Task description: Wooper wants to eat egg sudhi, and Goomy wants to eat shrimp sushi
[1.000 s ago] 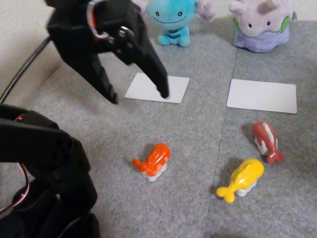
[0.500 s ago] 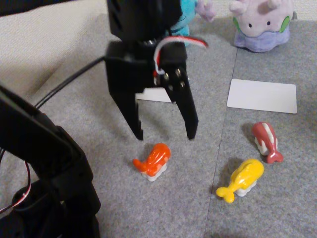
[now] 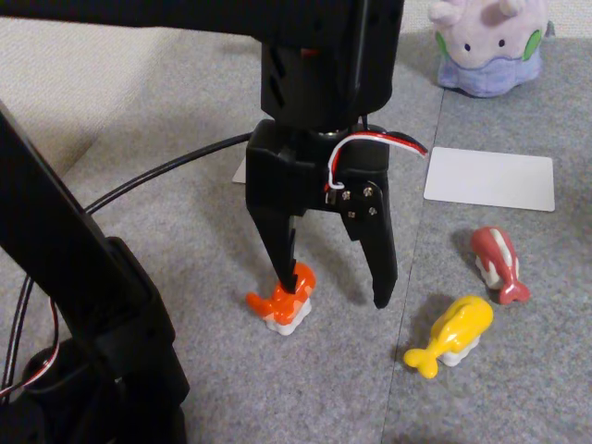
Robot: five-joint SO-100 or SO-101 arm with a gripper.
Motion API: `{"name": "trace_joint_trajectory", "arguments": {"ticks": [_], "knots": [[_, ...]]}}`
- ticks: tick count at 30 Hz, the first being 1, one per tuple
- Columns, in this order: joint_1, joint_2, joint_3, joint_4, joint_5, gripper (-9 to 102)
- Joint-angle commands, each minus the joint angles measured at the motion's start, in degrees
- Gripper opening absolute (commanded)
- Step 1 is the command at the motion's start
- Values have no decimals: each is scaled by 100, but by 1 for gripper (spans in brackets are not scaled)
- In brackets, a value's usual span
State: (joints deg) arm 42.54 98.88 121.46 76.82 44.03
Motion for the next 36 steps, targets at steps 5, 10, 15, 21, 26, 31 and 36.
{"name": "trace_joint_trajectory", "arguments": {"ticks": [5,10,15,21,26,31,36], "knots": [[-466,519,-167,202,396,27],[-932,756,-176,668,466,27],[-993,984,-176,694,615,27],[-967,984,97,703,633,27],[-1081,984,826,26,633,27],[-1301,993,1538,-738,642,27],[-1257,993,1749,-1195,712,27]]}}
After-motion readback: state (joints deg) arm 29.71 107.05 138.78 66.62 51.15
